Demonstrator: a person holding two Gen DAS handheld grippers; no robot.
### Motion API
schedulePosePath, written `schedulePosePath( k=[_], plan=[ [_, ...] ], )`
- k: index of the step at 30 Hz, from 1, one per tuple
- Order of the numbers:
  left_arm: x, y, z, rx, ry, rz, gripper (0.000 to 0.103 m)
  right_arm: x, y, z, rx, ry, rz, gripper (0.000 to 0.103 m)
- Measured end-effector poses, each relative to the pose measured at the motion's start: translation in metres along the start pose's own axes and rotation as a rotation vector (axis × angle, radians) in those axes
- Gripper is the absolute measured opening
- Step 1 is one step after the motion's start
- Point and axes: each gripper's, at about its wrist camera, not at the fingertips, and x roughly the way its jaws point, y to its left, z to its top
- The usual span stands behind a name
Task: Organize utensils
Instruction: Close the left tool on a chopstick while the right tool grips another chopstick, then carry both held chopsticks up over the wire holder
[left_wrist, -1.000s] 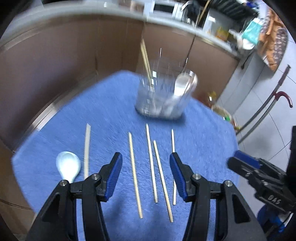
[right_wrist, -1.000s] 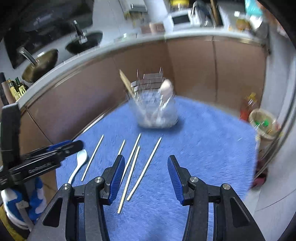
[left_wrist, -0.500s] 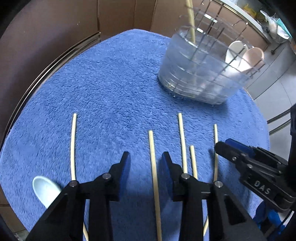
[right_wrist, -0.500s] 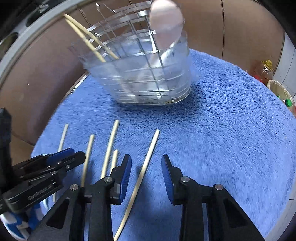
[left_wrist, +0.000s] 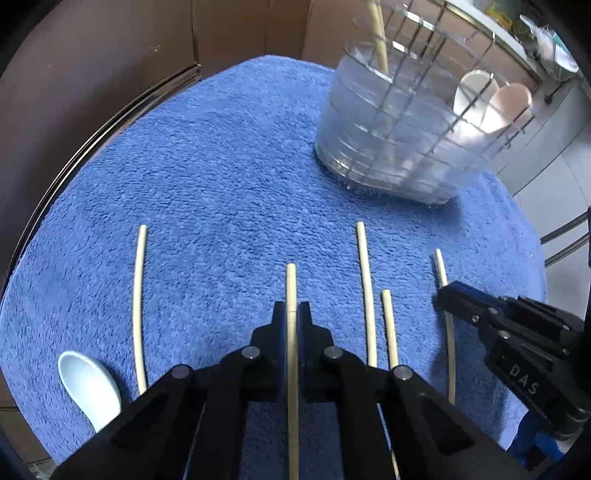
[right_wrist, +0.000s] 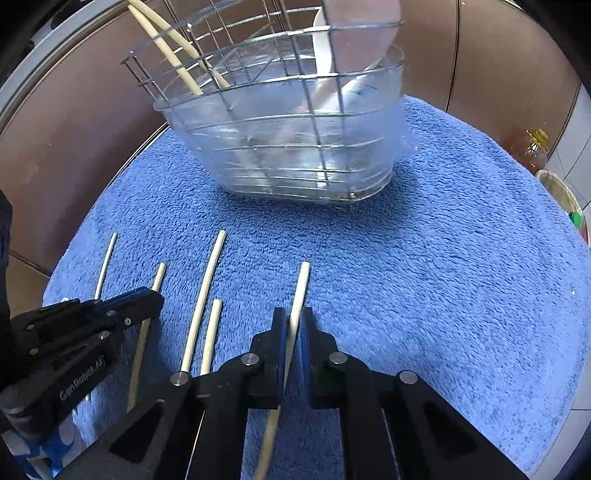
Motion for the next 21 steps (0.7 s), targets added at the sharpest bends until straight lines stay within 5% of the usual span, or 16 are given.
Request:
schedulePosePath(
  k=[9,21],
  plan=[
    [-0.061,0.007,-0.027,-0.029,-0.201,-0.085,0.005,-0.060,-0.006,-0.023,-0.018,-0.114,0.098,0.006],
    [-0.142,0.005,-0.070,-0.012,-0.415,-0.093,0.005,-0.147,0.027,-0.074,-0.101,-0.322,0.153,0.006]
  ],
)
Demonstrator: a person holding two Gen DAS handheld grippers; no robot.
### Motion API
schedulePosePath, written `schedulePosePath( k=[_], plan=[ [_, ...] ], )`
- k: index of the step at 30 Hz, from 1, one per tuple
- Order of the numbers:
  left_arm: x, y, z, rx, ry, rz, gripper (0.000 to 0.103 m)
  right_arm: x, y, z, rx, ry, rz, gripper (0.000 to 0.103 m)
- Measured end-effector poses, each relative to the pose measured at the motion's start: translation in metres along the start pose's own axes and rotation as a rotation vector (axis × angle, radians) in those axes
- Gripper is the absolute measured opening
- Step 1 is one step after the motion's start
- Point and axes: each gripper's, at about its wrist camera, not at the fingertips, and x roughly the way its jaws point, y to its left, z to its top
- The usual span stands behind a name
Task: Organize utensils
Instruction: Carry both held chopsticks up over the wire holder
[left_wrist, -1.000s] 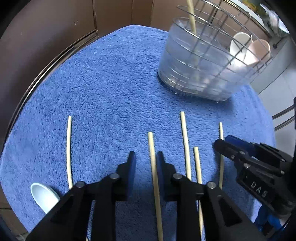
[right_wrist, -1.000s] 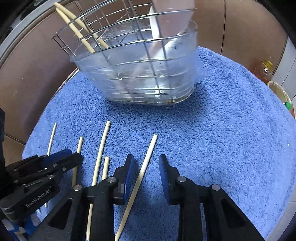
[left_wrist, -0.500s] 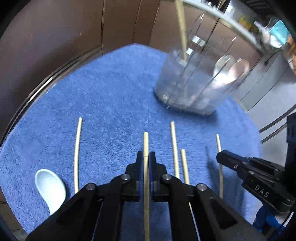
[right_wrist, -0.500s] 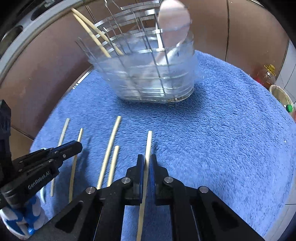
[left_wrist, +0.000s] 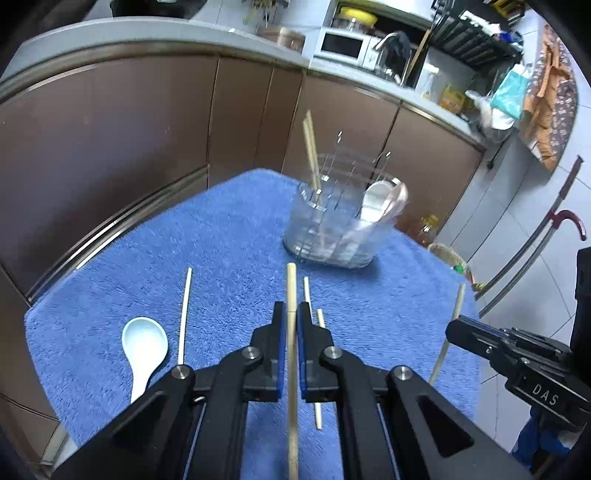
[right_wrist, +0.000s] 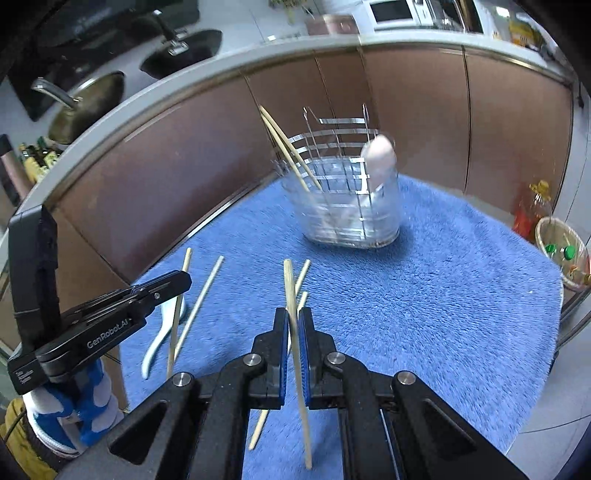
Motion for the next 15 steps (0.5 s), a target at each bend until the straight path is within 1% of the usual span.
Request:
schedulePosePath(
  k=[1,3,7,12,15],
  plan=[
    [-0.009,-0.001,-0.001,0.003,-0.016,-0.002,0.005,-0.001,0.005,-0.001,-0.004,-0.010,0.002,0.006],
    [-0.023,-0.007,-0.003,0.014,-0.048,-0.005,0.005,-0.016,0.010,-0.005,-0.015,-0.037,0.010,0.006],
    [-0.042,-0.016,-0.003,0.026,-0.087,-0.018,0.005,-0.038,0.018,-0.011,-0.034,-0.080,0.016,0.006],
    [-0.057,-0.021,0.001,0.036,-0.116,-0.033,0.005,-0.056,0.021,-0.008,-0.048,-0.116,0.028,0.006],
    [-0.060,-0.023,0.010,0.038,-0.134,-0.039,0.005,-0.065,0.023,-0.004,-0.061,-0.130,0.032,0.006]
  ],
)
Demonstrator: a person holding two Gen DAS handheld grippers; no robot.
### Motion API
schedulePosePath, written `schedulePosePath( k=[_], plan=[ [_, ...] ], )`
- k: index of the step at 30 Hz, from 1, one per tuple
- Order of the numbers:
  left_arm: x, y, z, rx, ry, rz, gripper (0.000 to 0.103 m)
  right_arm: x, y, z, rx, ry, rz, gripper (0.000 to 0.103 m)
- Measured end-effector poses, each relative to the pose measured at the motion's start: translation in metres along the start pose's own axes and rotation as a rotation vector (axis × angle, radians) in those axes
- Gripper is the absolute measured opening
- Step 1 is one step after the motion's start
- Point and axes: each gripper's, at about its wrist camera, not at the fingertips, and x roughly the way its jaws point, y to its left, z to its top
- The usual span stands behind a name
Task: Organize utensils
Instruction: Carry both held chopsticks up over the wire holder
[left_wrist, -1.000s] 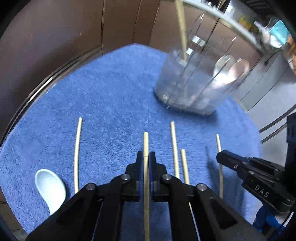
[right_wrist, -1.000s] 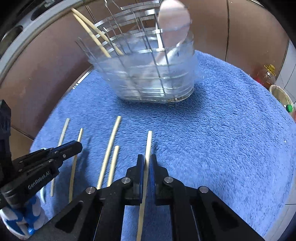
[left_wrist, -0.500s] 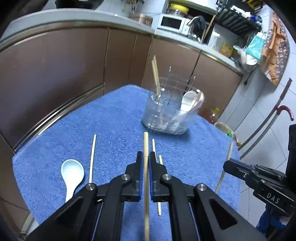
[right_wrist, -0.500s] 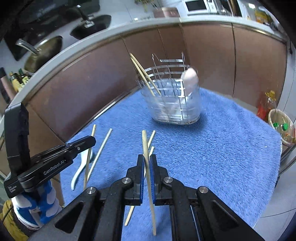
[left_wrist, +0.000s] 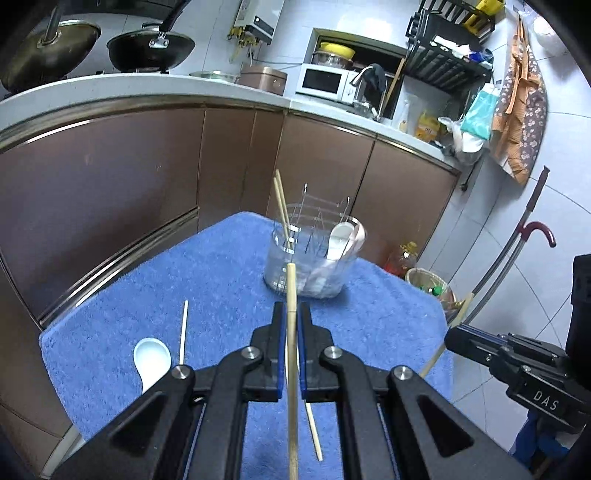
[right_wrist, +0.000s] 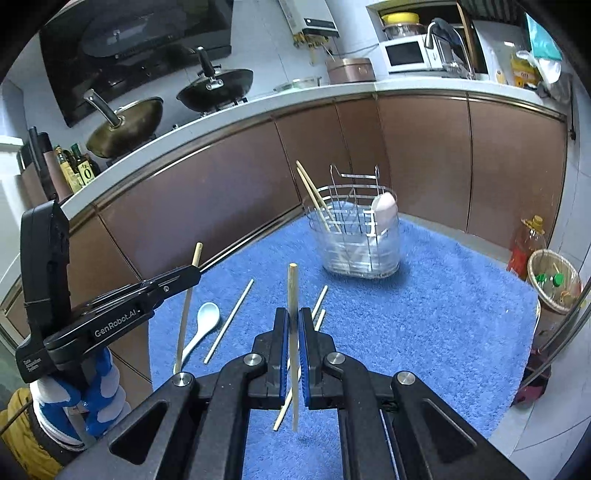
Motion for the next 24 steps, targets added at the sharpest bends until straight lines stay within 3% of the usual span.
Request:
schedulePosePath(
  k=[5,12,19,24],
  plan=[
    [-0.004,-0.002,0.041,-0.011,-0.078,-0.023,0.005,-0.010,-0.005,0.025,-0.012,-0.052,-0.001,0.006],
    [0.009,-0.010,0.125,-0.054,-0.228,-0.083,0.005,-0.022,-0.020,0.102,-0.028,-0.252,-0.003,0.006],
    [0.064,-0.021,0.182,-0.087,-0.333,-0.110,0.005,0.006,-0.038,0.152,-0.068,-0.376,-0.056,0.006],
    [0.119,-0.020,0.189,-0.113,-0.345,-0.087,0.005,0.049,-0.061,0.162,-0.061,-0.379,-0.081,0.006]
  ],
)
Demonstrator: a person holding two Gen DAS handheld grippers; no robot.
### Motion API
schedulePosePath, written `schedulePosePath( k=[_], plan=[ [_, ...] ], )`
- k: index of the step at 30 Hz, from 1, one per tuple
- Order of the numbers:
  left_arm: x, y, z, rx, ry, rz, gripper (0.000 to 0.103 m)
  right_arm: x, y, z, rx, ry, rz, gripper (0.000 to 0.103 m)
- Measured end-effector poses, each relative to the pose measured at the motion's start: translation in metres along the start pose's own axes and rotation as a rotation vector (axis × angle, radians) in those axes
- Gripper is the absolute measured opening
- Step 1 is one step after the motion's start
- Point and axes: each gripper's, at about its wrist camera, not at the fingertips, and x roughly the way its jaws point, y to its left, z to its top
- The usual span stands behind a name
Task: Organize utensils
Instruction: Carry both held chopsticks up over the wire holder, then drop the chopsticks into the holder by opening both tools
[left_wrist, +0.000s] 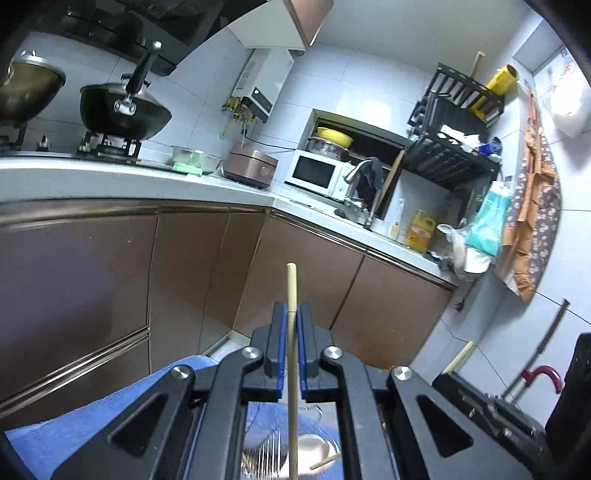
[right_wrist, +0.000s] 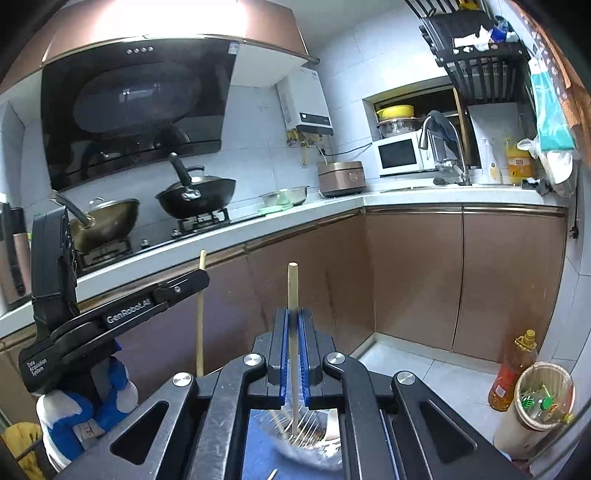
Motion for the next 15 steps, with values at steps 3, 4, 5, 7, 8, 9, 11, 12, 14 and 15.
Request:
schedulePosePath(
  k=[3,4,5,7,8,9,11,12,14,15],
  plan=[
    [0.025,0.008,-0.013,-0.016,-0.008,0.018,0.005,0.023,-0.010,-0.014,0.006,0.006,-0.009,0.006],
    [0.033,0.010,-0.021,-0.009,-0.009,0.032,0.005,0.031,-0.012,-0.021,0.005,0.011,-0.013,0.006],
    [0.040,0.013,-0.027,-0.009,-0.004,0.033,0.005,0.034,-0.013,-0.027,0.002,0.016,-0.014,0.006],
    [0.053,0.018,-0.042,-0.016,0.013,0.031,0.005,0.045,-0.016,-0.040,-0.009,0.036,-0.026,0.006],
    [0.058,0.021,-0.049,-0.016,0.015,0.035,0.005,0.050,-0.017,-0.048,-0.011,0.048,-0.027,0.006],
    [0.061,0.023,-0.055,-0.014,0.017,0.038,0.005,0.055,-0.018,-0.054,-0.010,0.064,-0.026,0.006],
    [0.065,0.027,-0.064,-0.013,0.034,0.039,0.005,0.061,-0.018,-0.065,-0.018,0.087,-0.038,0.006],
    [0.066,0.029,-0.067,-0.015,0.039,0.037,0.006,0.062,-0.019,-0.069,-0.017,0.095,-0.038,0.006],
    [0.063,0.031,-0.069,-0.009,0.041,0.034,0.008,0.060,-0.021,-0.072,-0.006,0.101,-0.036,0.006],
    [0.059,0.031,-0.069,-0.005,0.038,0.035,0.014,0.058,-0.020,-0.072,-0.005,0.101,-0.037,0.007]
  ],
)
